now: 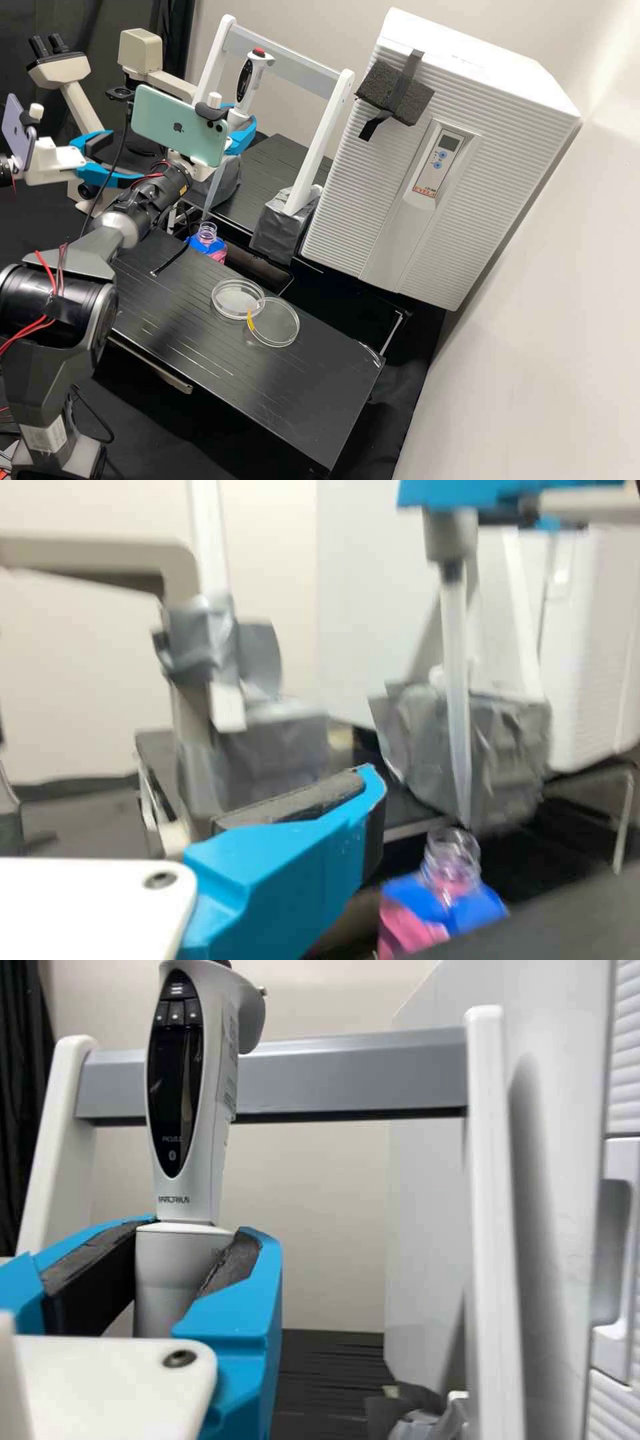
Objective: Use the pipette
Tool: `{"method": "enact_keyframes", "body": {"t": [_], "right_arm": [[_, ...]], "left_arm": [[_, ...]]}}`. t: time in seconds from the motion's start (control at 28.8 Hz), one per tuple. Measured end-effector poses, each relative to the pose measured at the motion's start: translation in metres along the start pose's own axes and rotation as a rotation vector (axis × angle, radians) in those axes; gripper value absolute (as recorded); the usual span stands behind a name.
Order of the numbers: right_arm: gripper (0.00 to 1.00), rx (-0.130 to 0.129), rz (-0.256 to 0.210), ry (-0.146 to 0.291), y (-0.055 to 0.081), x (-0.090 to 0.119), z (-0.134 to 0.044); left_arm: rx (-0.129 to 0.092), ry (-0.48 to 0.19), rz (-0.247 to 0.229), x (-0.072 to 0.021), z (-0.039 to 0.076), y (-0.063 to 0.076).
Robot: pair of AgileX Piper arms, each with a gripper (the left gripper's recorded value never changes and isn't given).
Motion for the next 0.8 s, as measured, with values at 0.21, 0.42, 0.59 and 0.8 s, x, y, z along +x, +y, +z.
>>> {"method": "enact_keyframes", "body": {"t": [0.21,0.42,0.59,0.8], "right_arm": [[0.00,0.020,0.062,0.027,0.000,-0.002,-0.004],[0.00,0.013,0.061,0.023,-0.014,-0.005,0.002],[0.00,0.000,0.030,-0.002,-0.024,-0.007,0.011],[0.00,-0.004,0.044,-0.003,-0.024,-0.009,0.014]], "left_arm": [[-0.012,0.000,-0.081,-0.0053,0.001,-0.024],[-0.018,0.006,-0.123,-0.0092,-0.001,-0.038],[-0.021,0.003,-0.130,-0.0105,-0.001,-0.043],[-0.028,-0.016,-0.130,-0.0101,0.004,-0.044]]}}
